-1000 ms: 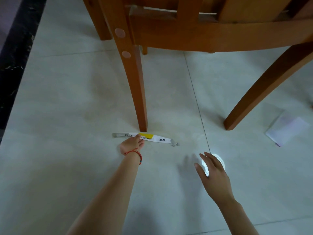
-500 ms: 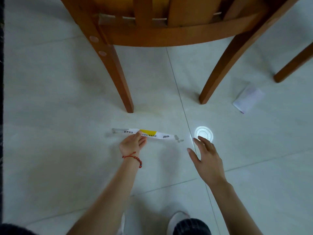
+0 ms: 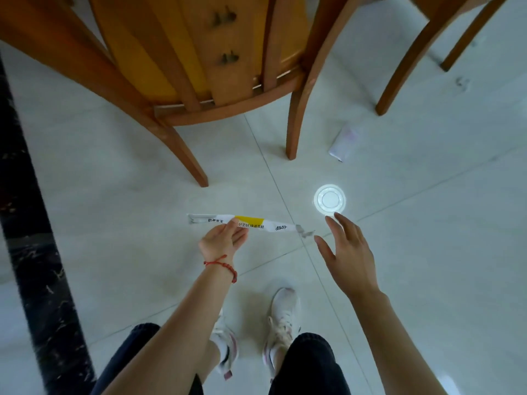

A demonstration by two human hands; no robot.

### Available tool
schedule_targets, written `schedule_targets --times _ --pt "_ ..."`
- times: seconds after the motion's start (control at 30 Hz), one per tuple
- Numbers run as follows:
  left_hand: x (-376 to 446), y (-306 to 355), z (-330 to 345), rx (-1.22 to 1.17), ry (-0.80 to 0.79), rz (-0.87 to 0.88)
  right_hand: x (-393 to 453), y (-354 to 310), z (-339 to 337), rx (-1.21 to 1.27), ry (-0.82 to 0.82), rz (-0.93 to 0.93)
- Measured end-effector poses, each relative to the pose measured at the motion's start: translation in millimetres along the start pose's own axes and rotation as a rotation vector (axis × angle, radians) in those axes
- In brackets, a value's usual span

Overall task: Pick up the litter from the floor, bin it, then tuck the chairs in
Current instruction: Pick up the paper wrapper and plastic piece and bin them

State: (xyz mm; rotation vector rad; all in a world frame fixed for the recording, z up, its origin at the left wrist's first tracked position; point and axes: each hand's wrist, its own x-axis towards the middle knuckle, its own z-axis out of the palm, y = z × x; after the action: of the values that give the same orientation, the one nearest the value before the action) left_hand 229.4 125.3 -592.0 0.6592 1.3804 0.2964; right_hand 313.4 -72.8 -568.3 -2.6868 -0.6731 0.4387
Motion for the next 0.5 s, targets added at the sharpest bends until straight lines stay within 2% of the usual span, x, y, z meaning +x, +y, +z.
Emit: schedule_targets --times 0.3,0.5 --pt "-155 67 30 0.184 -0.104 0.015 -64 -28 -150 0.018 0.081 0.1" --pt "-241 101 56 0.278 -0.215 0.013 -108 -48 -226 0.046 0.147 0.192"
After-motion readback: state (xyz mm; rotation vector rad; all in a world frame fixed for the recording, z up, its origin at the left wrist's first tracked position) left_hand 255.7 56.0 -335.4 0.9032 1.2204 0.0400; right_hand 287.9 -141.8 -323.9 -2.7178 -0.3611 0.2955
